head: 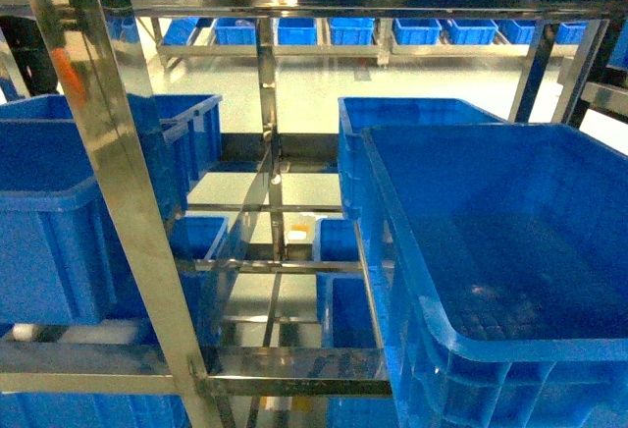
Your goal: Pick red block from blue box to shelf
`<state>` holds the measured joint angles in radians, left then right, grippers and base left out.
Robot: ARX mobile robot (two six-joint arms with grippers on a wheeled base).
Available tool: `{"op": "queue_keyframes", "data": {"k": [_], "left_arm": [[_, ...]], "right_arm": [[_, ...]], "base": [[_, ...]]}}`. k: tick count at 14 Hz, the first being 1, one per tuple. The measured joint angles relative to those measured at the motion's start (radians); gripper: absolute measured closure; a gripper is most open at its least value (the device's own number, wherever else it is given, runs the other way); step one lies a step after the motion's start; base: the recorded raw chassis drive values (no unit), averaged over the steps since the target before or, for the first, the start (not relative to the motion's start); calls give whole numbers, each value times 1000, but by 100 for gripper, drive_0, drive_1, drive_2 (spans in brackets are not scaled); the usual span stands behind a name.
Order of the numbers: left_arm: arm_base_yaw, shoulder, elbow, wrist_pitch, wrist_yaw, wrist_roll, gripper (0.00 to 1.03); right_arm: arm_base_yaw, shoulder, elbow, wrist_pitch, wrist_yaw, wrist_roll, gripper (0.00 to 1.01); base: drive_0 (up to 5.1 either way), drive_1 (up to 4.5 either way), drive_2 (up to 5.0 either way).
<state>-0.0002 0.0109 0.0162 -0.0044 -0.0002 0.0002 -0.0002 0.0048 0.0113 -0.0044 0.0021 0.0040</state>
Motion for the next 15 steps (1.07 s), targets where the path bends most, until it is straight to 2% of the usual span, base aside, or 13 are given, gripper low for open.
{"op": "queue_keyframes", "data": {"k": [1,2,3,5,7,8,9,10,11,12,13,14,15], "left_arm": [[0,0,0,0,0,0,5],[0,0,0,0,0,0,5],[0,0,0,1,-1,0,5],[0,0,0,1,0,0,5],[0,0,0,0,0,0,5],[0,0,0,1,0,0,5],[0,0,0,0,0,0,5],[0,0,0,1,0,0,5],[0,0,0,0,0,0,5],[0,0,0,0,0,0,5],[0,0,0,0,0,0,5],[0,0,0,0,0,0,5],[0,0,0,0,0,0,5]], "right_arm": [[19,32,34,-119,50,-35,73],[33,154,84,-190,92,-77,73],[40,278,123,-132,96,-85,73],[52,559,227,66,80,-68,73],[71,908,317,274,63,-19,73],[86,1083,375,343,53,-8,68],[91,1218,423,414,54,8,56],[90,1326,452,468,76,31,44],[111,1215,348,484,81,31,20],[136,1064,292,487,123,-1,7],[185,879,242,389,166,-31,3],[216,774,166,436,195,-37,8],[187,693,94,573,184,-22,25]], "base": [[0,0,0],[0,0,0],[0,0,0],[0,0,0],[0,0,0],[0,0,0],[0,0,0],[0,0,0],[0,0,0],[0,0,0],[0,0,0],[0,0,0],[0,0,0]]}}
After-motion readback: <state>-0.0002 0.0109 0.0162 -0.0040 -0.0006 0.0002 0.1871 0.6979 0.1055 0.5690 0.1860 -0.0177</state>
